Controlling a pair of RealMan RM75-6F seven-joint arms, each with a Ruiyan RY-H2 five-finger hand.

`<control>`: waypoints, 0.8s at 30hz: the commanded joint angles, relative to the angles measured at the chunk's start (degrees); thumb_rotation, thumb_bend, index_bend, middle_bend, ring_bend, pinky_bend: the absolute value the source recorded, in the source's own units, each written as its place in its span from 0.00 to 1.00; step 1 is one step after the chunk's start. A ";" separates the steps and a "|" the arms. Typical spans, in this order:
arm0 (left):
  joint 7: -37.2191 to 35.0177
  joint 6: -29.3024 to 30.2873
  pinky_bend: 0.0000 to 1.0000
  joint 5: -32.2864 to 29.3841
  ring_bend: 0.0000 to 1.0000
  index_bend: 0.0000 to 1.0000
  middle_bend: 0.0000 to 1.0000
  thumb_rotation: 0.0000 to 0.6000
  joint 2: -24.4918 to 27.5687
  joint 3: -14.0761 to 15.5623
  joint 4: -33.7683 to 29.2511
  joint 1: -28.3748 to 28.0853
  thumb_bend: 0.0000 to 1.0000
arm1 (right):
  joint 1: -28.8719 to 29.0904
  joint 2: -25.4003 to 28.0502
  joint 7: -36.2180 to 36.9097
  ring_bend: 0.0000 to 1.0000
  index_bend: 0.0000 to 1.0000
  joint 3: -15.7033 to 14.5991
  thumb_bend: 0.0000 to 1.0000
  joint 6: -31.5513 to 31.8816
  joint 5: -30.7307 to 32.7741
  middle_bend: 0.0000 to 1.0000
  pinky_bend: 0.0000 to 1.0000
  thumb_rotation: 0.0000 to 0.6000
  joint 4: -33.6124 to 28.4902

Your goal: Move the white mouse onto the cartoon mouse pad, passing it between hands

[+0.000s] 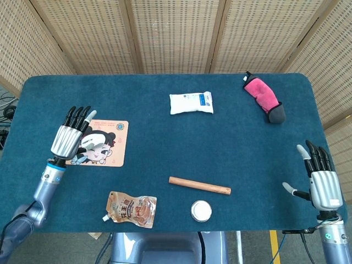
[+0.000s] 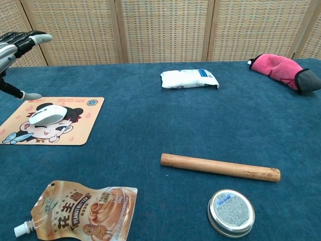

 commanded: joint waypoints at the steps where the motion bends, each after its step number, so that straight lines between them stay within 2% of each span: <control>1: 16.63 -4.56 0.00 -7.42 0.00 0.00 0.00 1.00 6.67 -3.02 -21.66 5.02 0.00 | -0.07 0.03 -0.28 0.00 0.06 -0.21 0.00 0.29 -0.45 0.00 0.00 1.00 -0.32; 7: 30.09 -11.79 0.00 -18.05 0.00 0.00 0.00 1.00 12.85 -6.80 -38.53 5.56 0.02 | -0.19 0.05 -0.62 0.00 0.06 -0.38 0.00 0.80 -0.99 0.00 0.00 1.00 -0.73; 12: 36.72 -15.57 0.00 -24.88 0.00 0.00 0.00 1.00 15.23 -8.53 -43.26 4.97 0.05 | -0.24 0.18 -0.19 0.00 0.06 -0.30 0.00 0.72 -0.72 0.00 0.00 1.00 -0.64; 17: 41.97 -20.00 0.00 -31.82 0.00 0.00 0.00 1.00 15.72 -10.48 -41.93 2.81 0.06 | -0.11 0.15 0.13 0.00 0.06 -0.35 0.00 0.55 -0.84 0.00 0.00 1.00 -0.45; 24: 43.51 -22.41 0.00 -34.77 0.00 0.00 0.00 1.00 13.53 -12.18 -37.12 0.04 0.07 | 0.01 -0.09 -0.31 0.00 0.06 -0.60 0.00 0.48 -1.24 0.00 0.00 1.00 -0.44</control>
